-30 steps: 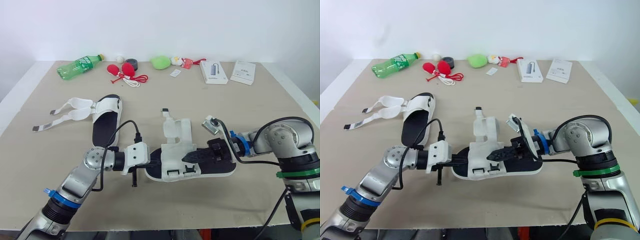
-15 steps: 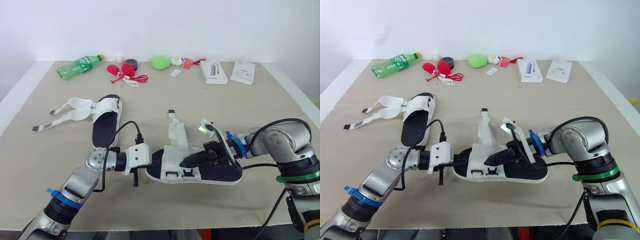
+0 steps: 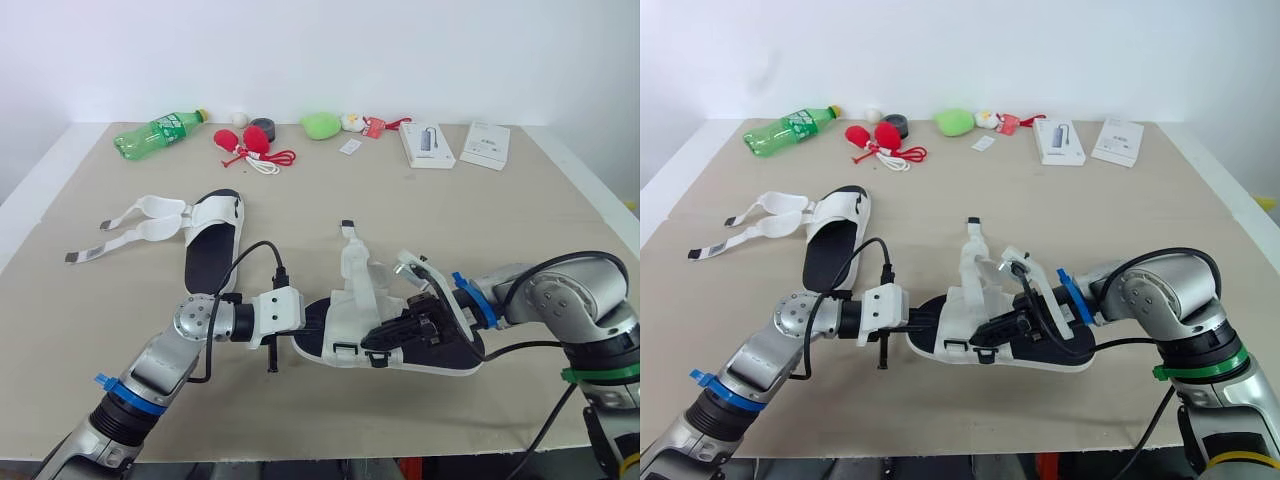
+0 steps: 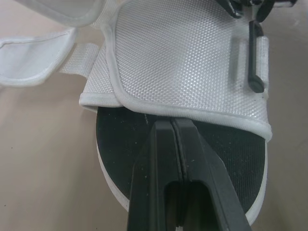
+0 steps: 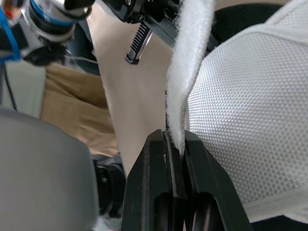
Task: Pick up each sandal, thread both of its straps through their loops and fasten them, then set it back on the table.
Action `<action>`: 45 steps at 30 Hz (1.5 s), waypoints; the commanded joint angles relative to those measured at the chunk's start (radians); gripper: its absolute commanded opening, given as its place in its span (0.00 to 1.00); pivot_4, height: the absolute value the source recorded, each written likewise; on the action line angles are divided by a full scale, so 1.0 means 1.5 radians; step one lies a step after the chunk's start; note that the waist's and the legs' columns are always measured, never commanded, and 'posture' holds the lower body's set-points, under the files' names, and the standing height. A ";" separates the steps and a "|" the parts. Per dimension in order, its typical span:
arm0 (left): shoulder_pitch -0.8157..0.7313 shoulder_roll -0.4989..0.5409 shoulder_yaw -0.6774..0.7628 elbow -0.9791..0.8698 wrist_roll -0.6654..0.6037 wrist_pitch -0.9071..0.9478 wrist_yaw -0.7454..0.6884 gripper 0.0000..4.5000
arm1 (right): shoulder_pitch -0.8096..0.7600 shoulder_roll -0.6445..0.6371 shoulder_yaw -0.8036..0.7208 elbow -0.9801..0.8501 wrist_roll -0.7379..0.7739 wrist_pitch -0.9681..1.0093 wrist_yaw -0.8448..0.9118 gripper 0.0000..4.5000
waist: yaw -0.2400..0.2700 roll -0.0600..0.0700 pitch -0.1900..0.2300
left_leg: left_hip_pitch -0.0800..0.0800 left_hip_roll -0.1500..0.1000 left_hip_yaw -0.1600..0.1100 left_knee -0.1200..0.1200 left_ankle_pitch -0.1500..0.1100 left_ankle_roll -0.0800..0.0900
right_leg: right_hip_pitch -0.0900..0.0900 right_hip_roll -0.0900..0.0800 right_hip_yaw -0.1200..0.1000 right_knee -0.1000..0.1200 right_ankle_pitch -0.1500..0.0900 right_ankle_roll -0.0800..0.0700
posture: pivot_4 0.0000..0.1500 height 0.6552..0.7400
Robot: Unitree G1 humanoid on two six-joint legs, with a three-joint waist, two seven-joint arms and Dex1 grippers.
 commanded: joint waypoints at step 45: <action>0.004 0.010 -0.016 0.003 0.011 -0.002 -0.021 0.00 | 0.040 0.015 -0.114 -0.013 0.022 0.009 -0.006 0.01 | 0.000 0.000 0.000 | 0.000 0.000 0.000 0.000 0.000 0.000 | 0.000 0.000 0.000 0.000 0.000 0.000 | 1.00 1.00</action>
